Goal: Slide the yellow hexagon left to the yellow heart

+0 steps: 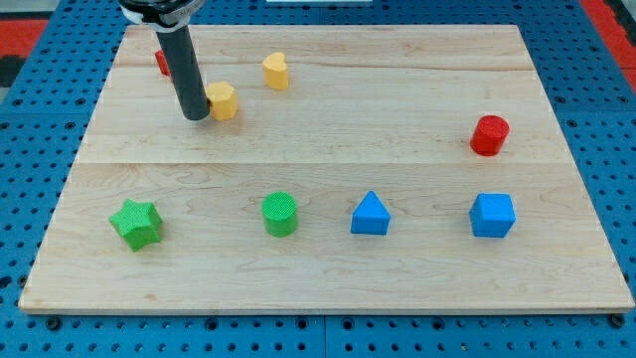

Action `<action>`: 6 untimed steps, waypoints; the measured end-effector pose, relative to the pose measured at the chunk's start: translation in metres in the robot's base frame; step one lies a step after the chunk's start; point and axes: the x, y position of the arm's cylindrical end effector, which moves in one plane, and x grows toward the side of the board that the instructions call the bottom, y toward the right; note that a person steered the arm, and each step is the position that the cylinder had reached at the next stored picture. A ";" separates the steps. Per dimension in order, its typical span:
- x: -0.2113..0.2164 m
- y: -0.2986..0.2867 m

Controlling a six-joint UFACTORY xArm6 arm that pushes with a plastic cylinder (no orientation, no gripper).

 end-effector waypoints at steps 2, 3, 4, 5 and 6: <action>0.001 0.021; -0.015 0.027; -0.036 0.027; -0.054 0.035; -0.075 0.036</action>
